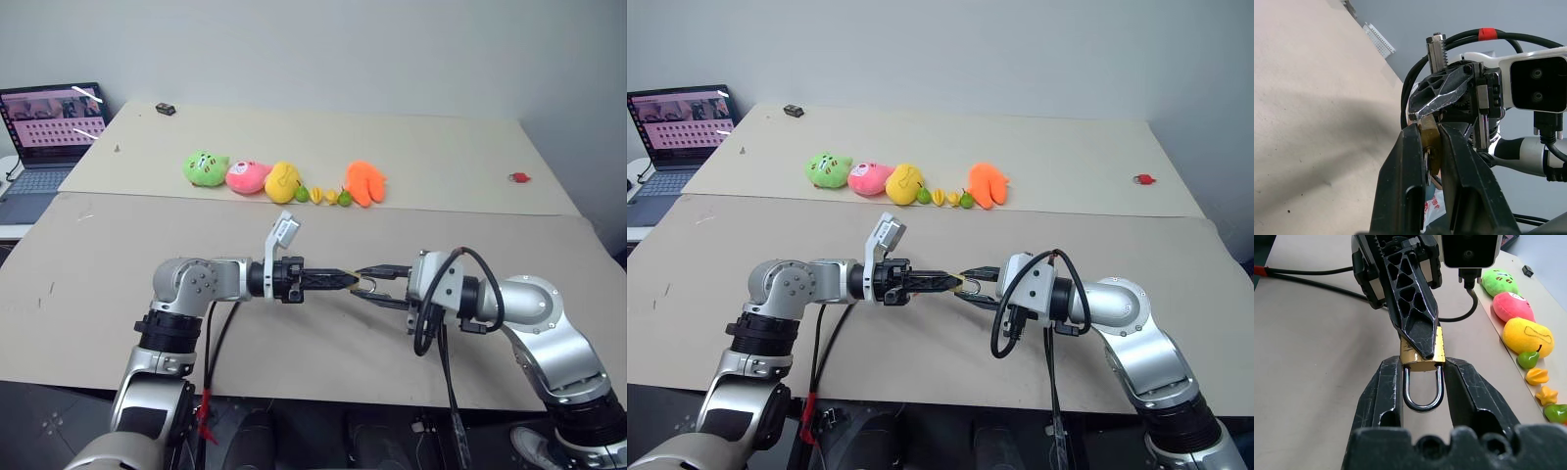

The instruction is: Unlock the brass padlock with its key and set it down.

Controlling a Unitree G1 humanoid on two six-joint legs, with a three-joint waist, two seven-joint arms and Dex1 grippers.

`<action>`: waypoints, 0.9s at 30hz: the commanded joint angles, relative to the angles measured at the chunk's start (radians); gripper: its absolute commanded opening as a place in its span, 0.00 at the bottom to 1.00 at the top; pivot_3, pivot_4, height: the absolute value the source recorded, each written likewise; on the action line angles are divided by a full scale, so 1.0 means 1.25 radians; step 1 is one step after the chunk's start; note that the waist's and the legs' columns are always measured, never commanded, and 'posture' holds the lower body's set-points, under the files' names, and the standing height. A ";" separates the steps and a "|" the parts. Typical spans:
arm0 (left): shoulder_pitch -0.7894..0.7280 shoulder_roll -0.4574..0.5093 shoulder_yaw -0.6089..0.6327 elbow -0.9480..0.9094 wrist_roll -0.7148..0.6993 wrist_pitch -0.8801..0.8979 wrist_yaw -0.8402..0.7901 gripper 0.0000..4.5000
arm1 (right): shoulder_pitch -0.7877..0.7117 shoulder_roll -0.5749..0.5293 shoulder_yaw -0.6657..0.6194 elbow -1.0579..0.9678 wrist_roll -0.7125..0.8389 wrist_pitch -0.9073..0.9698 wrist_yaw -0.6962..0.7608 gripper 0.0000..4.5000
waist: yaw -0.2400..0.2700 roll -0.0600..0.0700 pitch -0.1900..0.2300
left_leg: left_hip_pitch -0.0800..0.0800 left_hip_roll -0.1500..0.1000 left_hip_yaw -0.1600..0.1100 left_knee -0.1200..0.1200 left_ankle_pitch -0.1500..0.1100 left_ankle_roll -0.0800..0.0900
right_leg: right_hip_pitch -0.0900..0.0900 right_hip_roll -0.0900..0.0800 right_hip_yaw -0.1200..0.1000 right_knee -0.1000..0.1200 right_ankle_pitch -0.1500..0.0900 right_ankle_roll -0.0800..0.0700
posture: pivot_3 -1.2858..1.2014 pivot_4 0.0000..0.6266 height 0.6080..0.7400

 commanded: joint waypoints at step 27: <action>-0.071 0.057 0.075 0.055 -0.026 -0.001 -0.065 0.00 | -0.065 -0.097 -0.232 0.079 0.193 0.118 0.033 0.35 | -0.006 0.000 0.001 | 0.000 0.000 -0.001 -0.001 0.000 0.000 | 0.000 0.001 0.000 0.000 0.000 -0.001 | 0.52 0.24 0.83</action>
